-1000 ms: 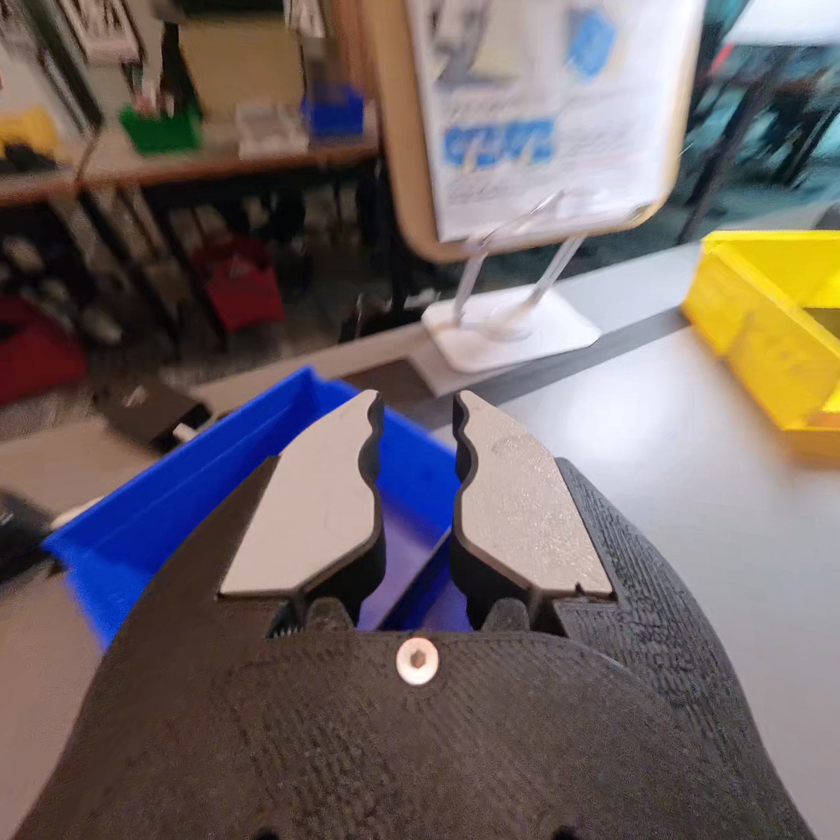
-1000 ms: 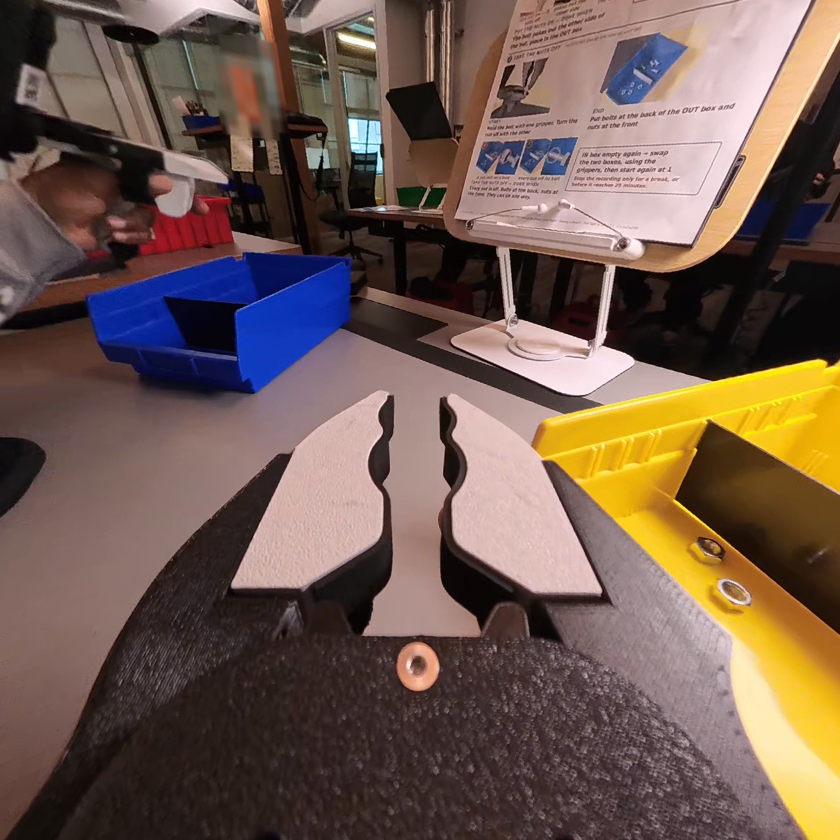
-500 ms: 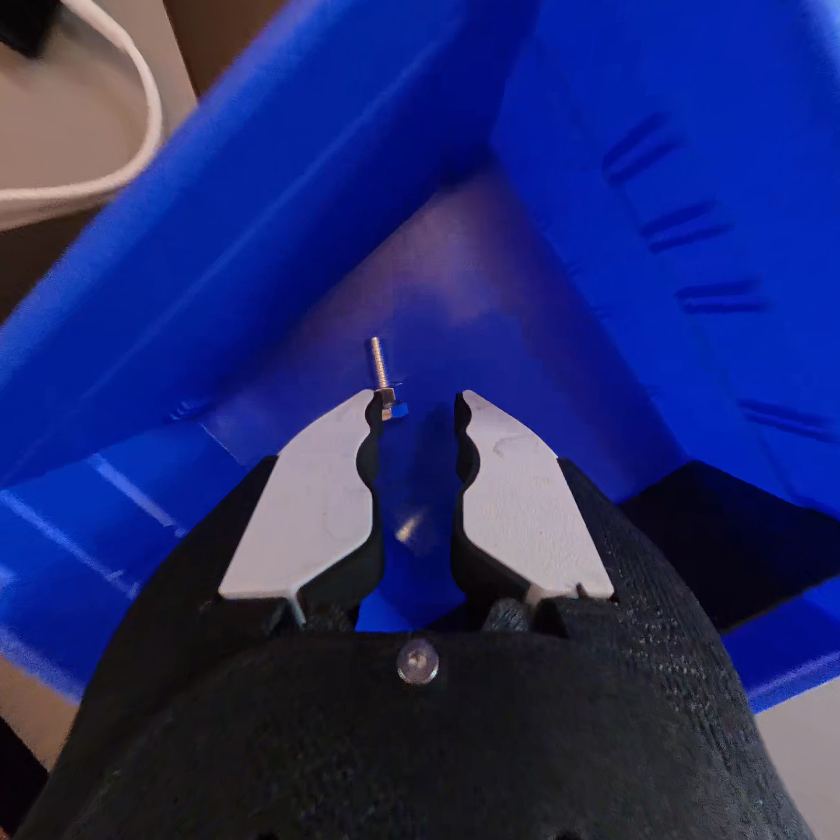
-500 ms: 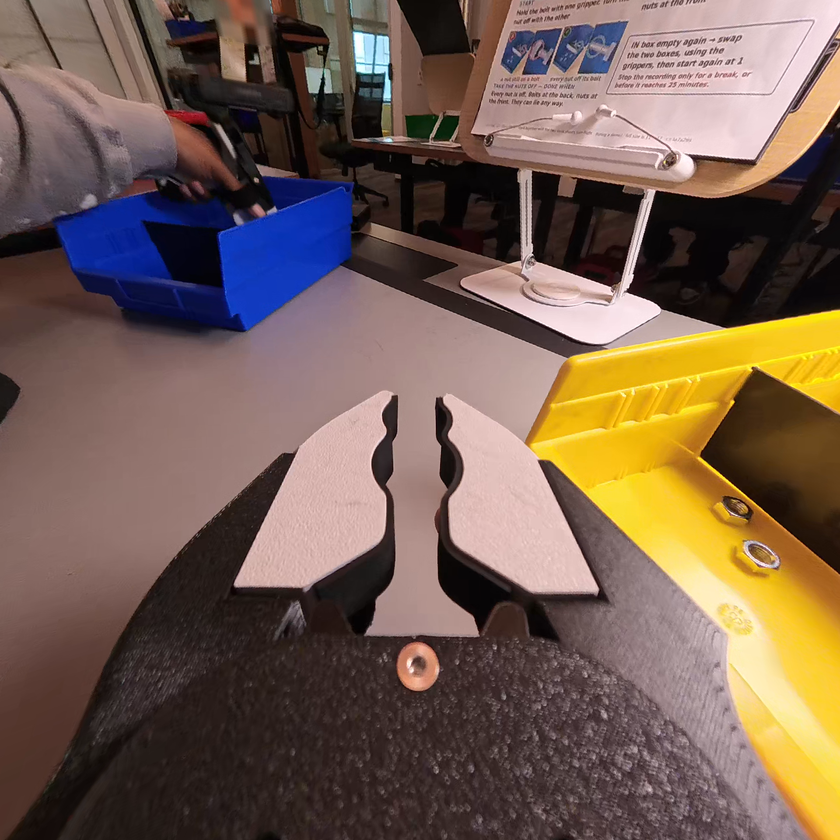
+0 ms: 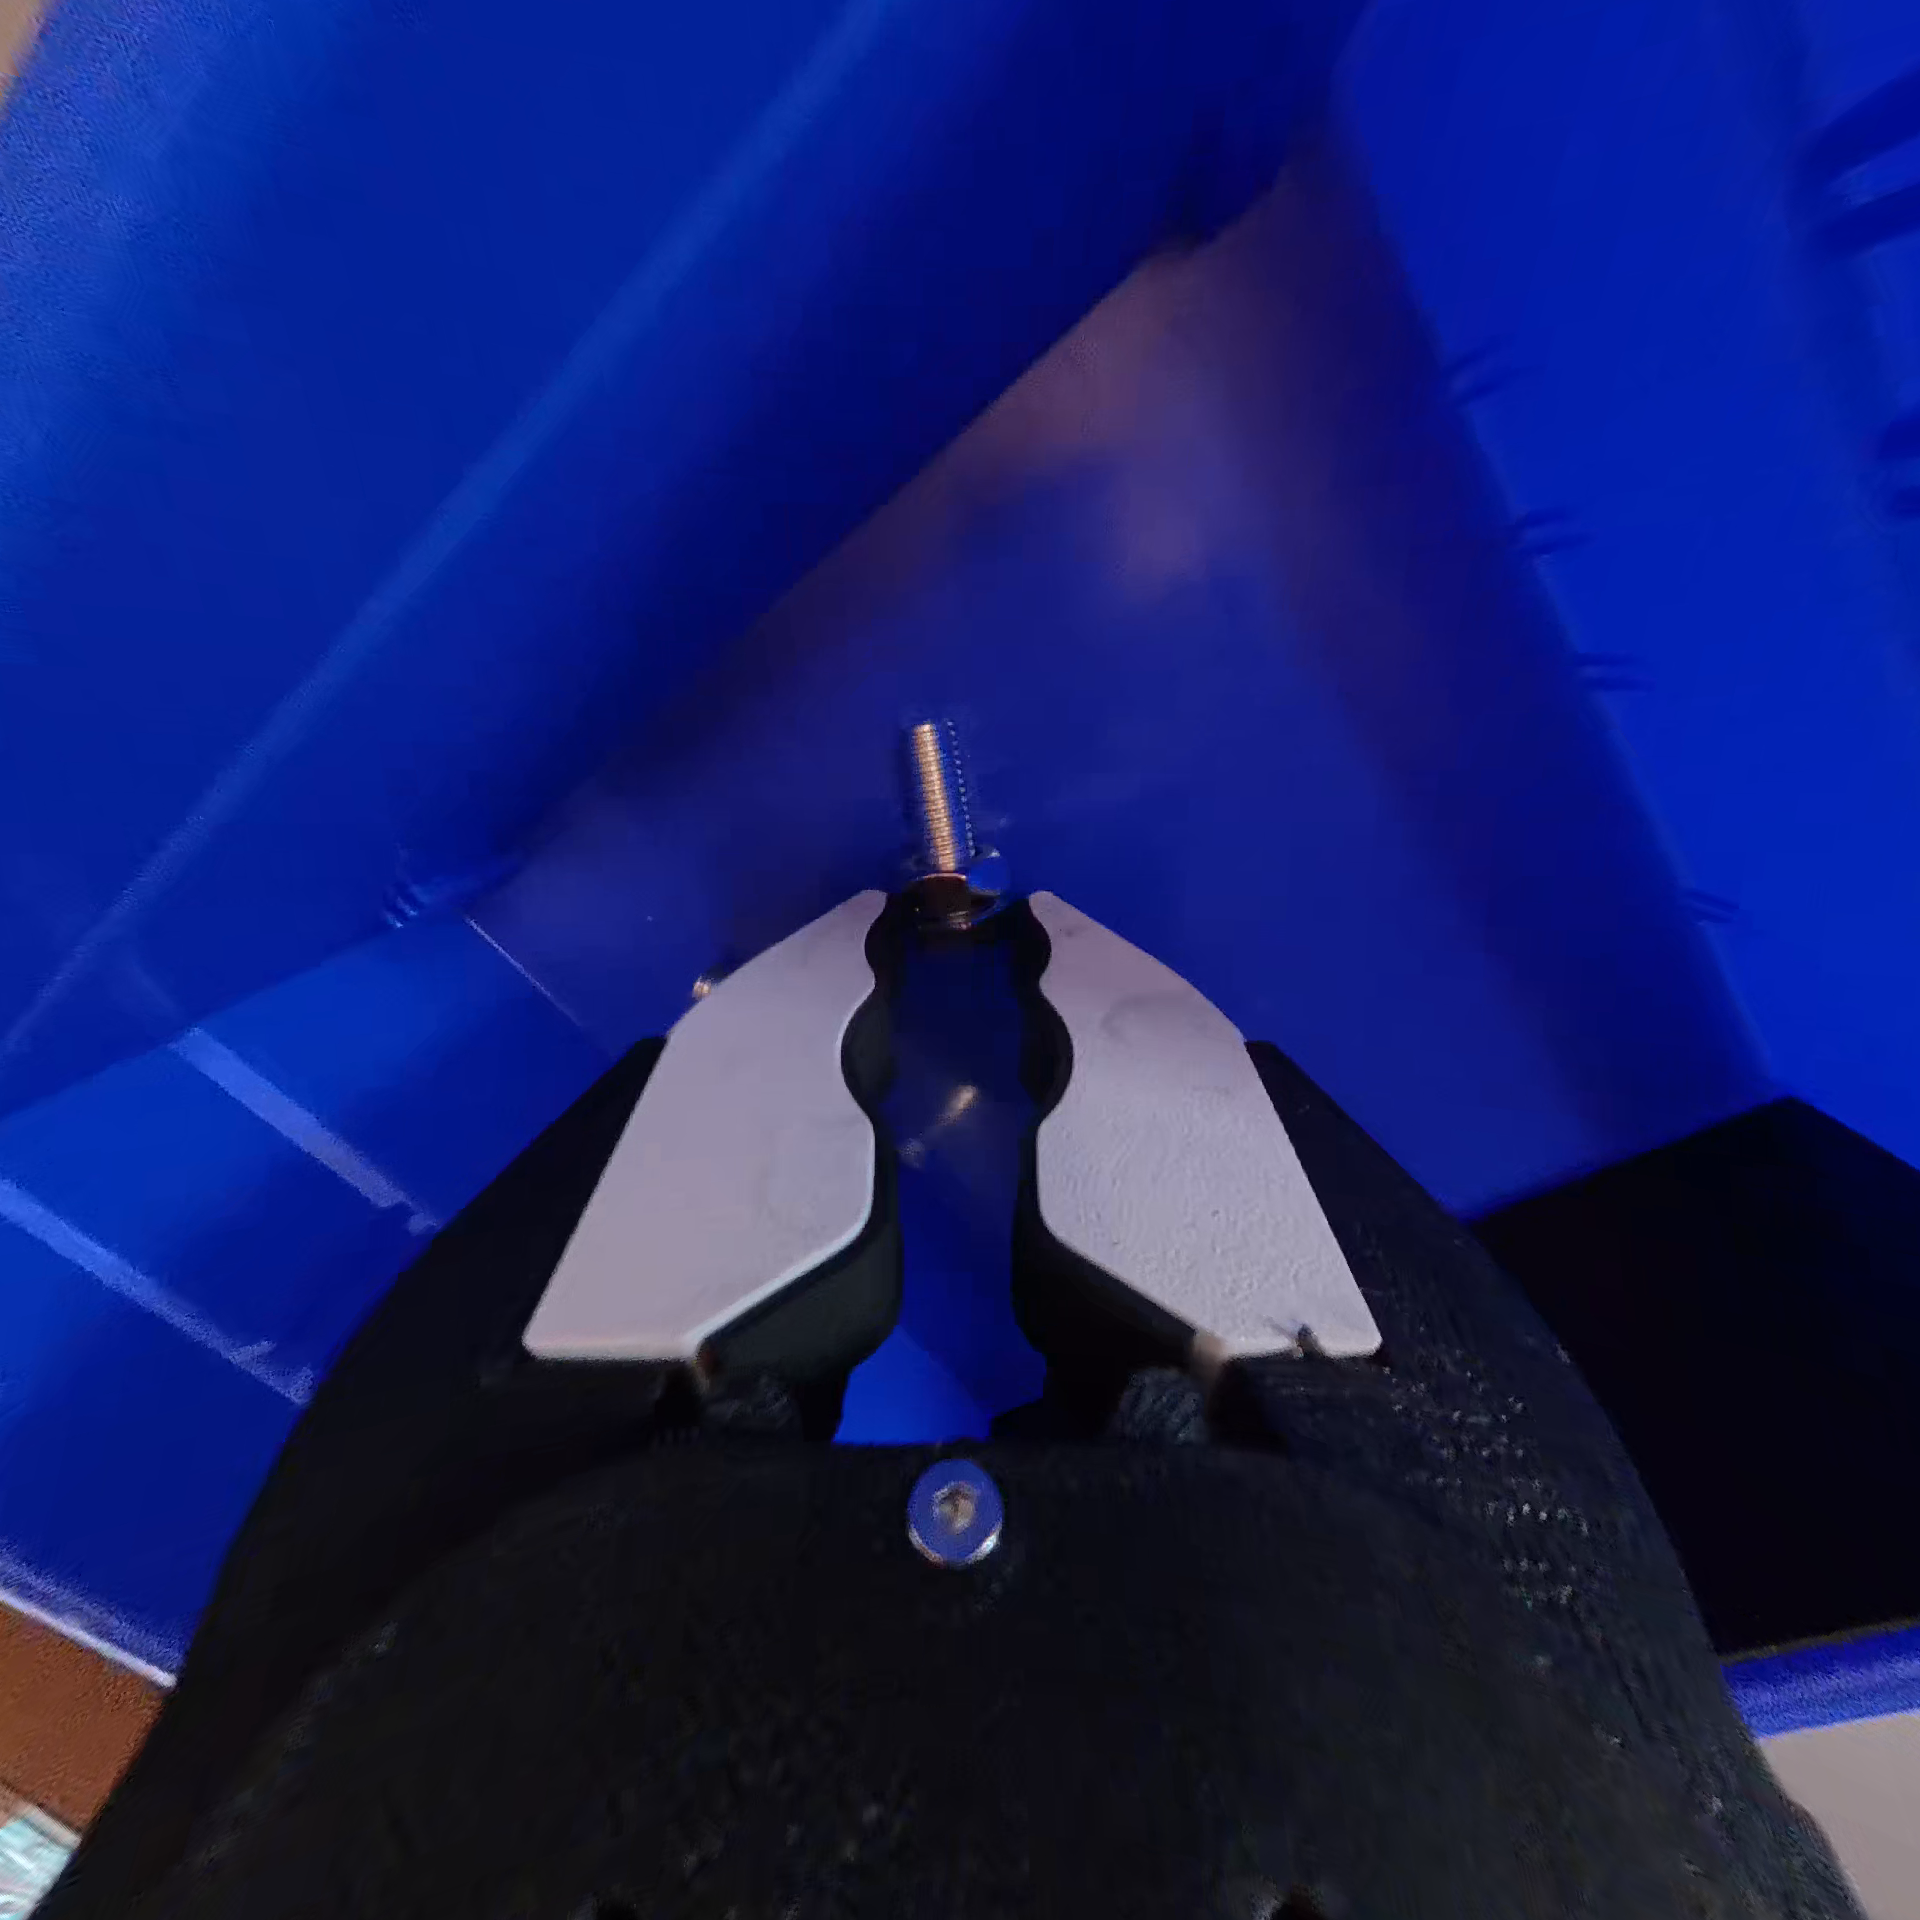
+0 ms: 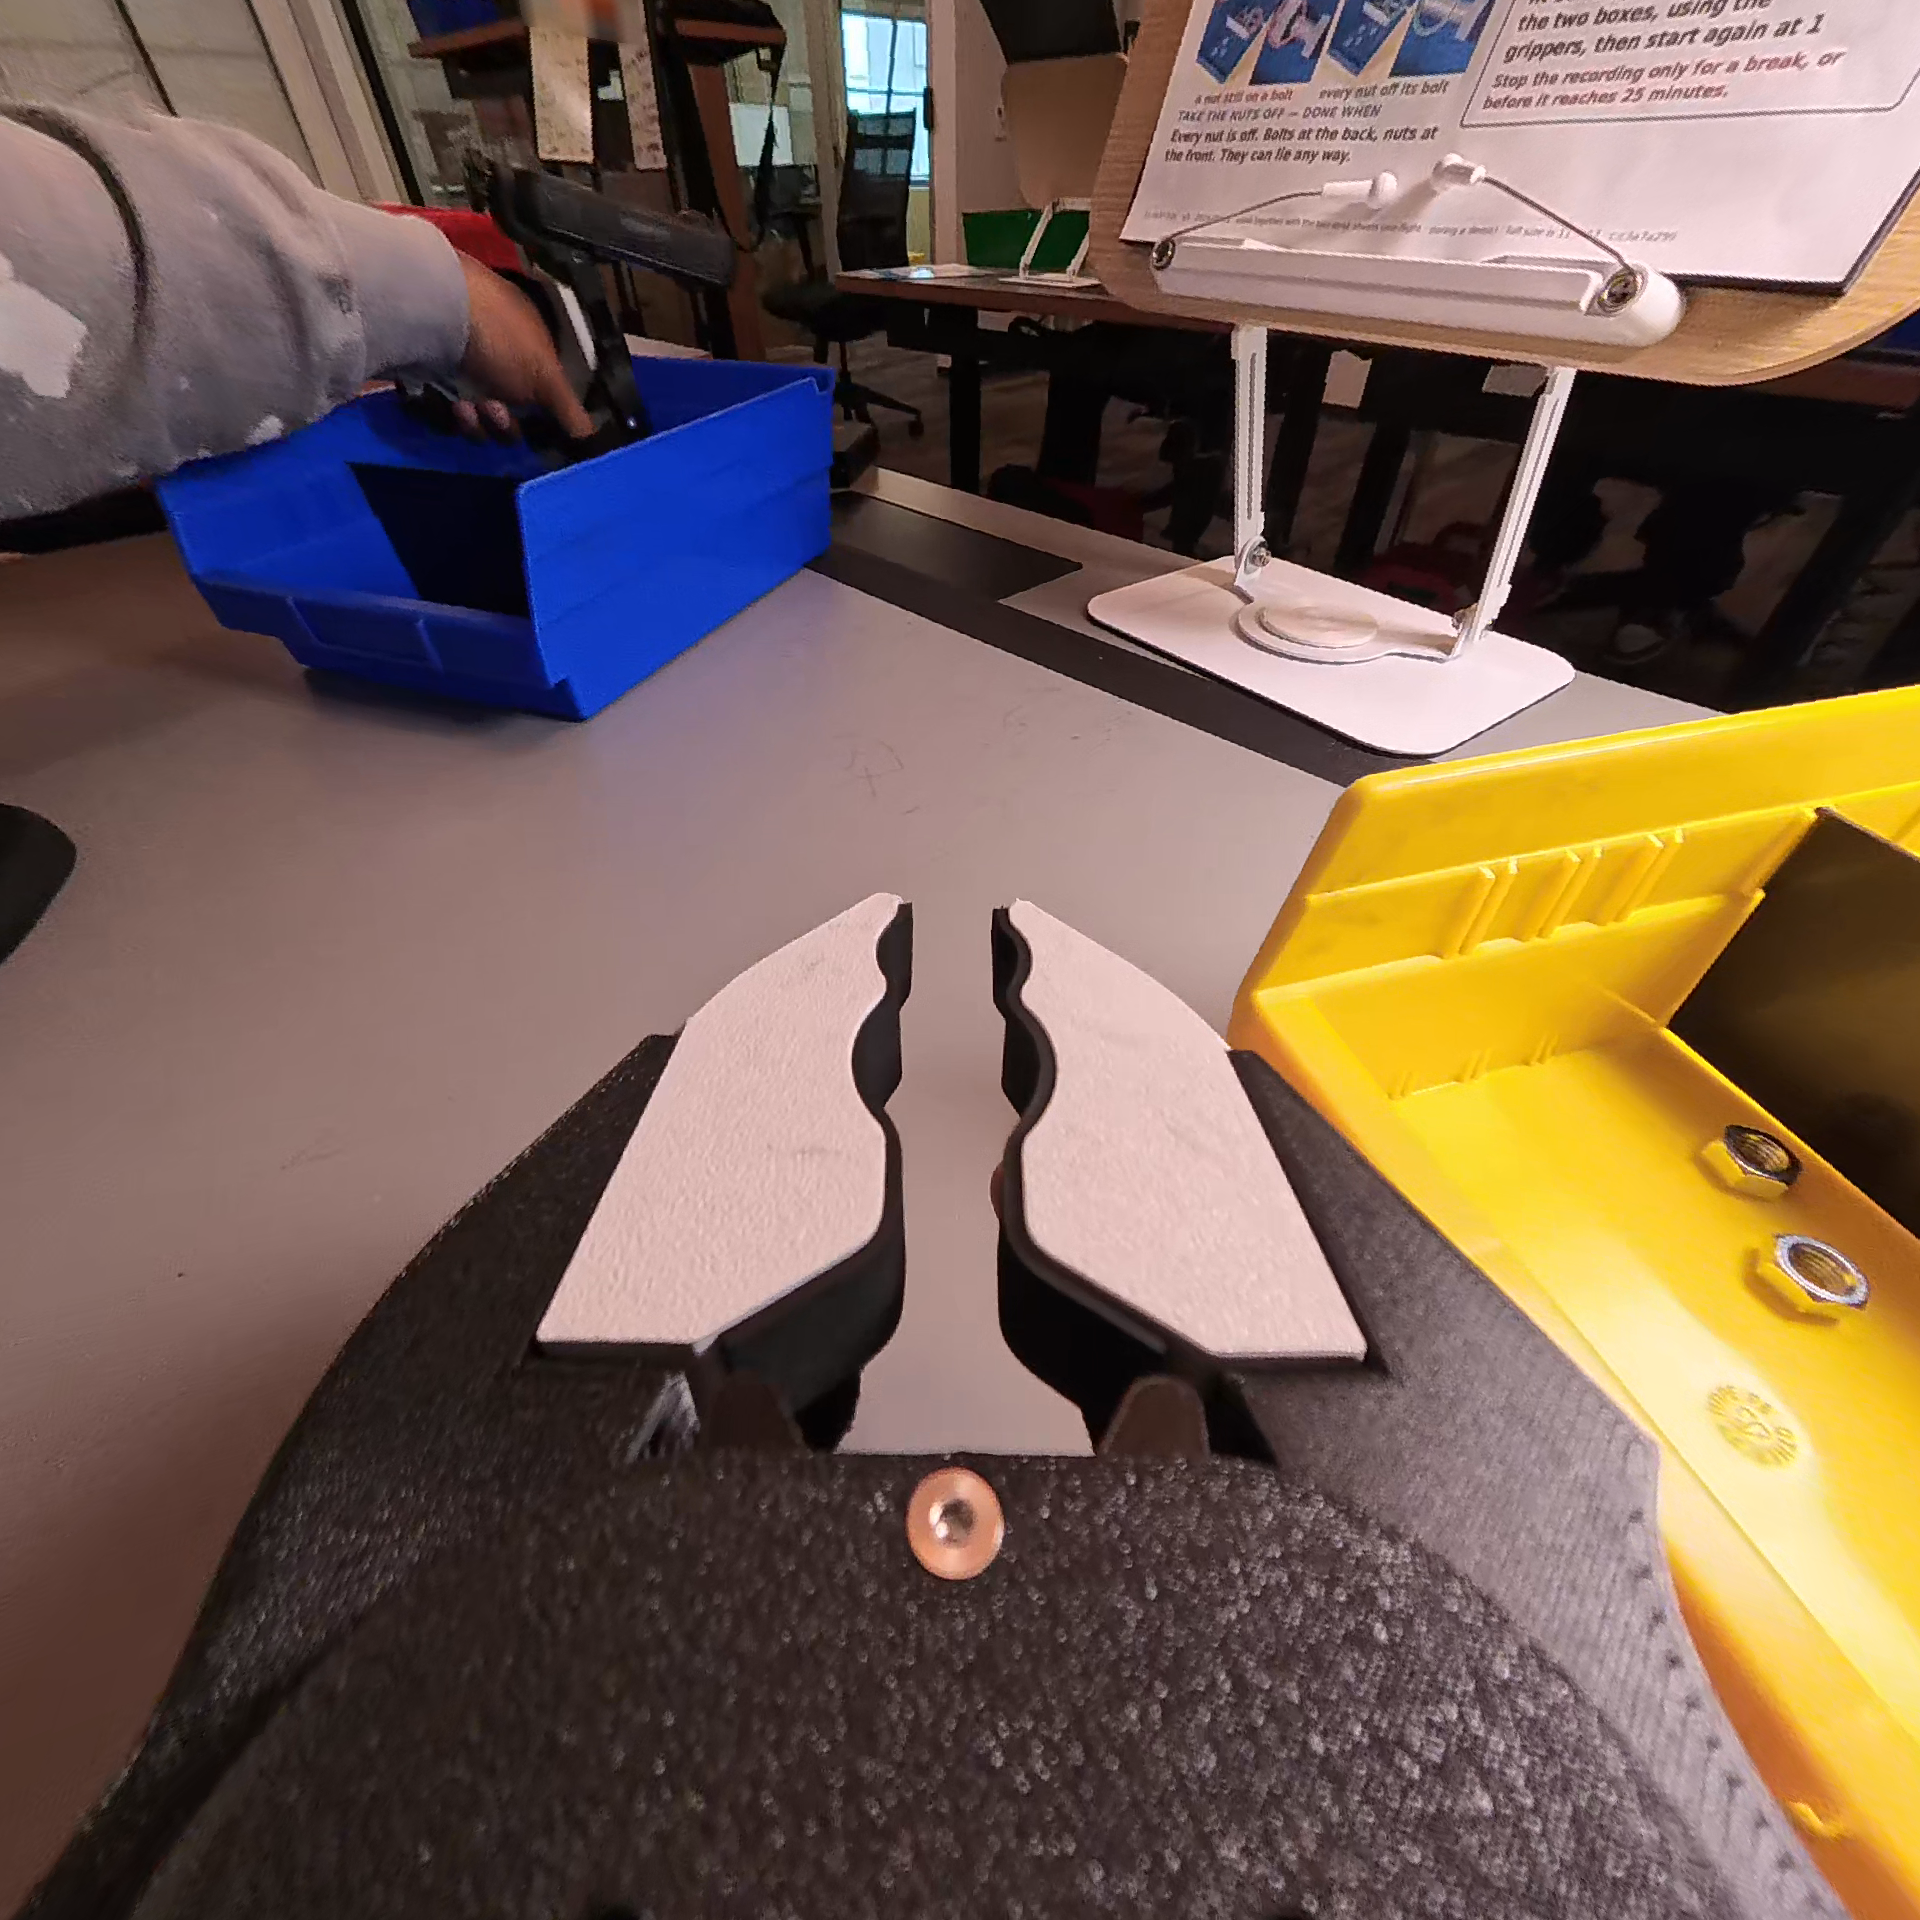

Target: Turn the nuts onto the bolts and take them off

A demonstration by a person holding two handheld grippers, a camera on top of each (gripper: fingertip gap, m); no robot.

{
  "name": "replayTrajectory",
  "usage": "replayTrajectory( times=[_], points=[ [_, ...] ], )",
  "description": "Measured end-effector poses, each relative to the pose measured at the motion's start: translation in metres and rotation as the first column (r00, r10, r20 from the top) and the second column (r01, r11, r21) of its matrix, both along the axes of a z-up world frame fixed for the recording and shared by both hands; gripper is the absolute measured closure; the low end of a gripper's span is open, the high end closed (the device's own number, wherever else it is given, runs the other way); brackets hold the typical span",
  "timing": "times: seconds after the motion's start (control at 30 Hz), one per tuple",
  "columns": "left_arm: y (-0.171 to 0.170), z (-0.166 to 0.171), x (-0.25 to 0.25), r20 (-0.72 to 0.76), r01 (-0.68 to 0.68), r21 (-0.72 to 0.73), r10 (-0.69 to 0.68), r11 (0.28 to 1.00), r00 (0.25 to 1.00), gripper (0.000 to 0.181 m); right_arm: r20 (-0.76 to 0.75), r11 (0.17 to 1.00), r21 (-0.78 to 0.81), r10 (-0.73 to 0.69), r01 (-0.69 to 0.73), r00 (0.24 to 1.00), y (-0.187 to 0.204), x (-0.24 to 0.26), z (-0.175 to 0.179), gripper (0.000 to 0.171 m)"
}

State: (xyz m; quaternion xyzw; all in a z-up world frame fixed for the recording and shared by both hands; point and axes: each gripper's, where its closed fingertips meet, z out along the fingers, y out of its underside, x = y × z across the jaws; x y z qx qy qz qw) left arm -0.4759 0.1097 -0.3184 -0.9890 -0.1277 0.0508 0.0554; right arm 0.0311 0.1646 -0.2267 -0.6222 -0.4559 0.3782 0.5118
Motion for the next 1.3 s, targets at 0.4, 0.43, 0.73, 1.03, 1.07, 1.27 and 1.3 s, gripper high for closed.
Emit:
replayTrajectory(
  times=[0.4, 0.43, 0.73, 1.03, 1.07, 1.27, 1.3],
  points=[
    [0.038, 0.167, 0.098, -0.252, 0.391, 0.616, -0.299, 0.684, 0.92, 0.162, -0.013, 1.0, 0.001, 0.003, -0.003, 1.0, -0.003, -0.002, 0.002, 0.158],
    [0.036, 0.184, 0.12, -0.258, 0.411, 0.677, -0.326, 0.61, 0.909, 0.162, -0.017, 1.0, 0.001, 0.007, -0.007, 1.0, -0.005, -0.004, 0.003, 0.158],
    [-0.028, 0.254, 0.365, -0.071, -0.046, 0.991, -0.79, -0.124, 0.609, 0.162, -0.271, 0.979, 0.019, 0.198, -0.201, 0.942, -0.047, -0.041, 0.1, 0.156],
    [-0.053, 0.222, 0.436, 0.031, -0.334, 0.933, -0.895, -0.134, 0.444, 0.163, -0.239, 0.861, 0.014, 0.497, -0.508, 0.834, -0.101, -0.086, 0.158, 0.15],
    [-0.053, 0.218, 0.437, 0.035, -0.329, 0.936, -0.895, -0.127, 0.444, 0.162, -0.196, 0.855, 0.024, 0.512, -0.518, 0.836, -0.103, -0.088, 0.15, 0.155],
    [-0.051, 0.196, 0.447, -0.018, -0.176, 0.979, -0.897, -0.106, 0.441, 0.163, -0.064, 0.82, 0.034, 0.572, -0.572, 0.817, -0.107, -0.084, 0.13, 0.161],
    [-0.051, 0.192, 0.45, -0.037, -0.139, 0.984, -0.891, -0.112, 0.452, 0.163, -0.031, 0.815, 0.051, 0.579, -0.577, 0.815, -0.107, -0.082, 0.126, 0.161]
  ],
)
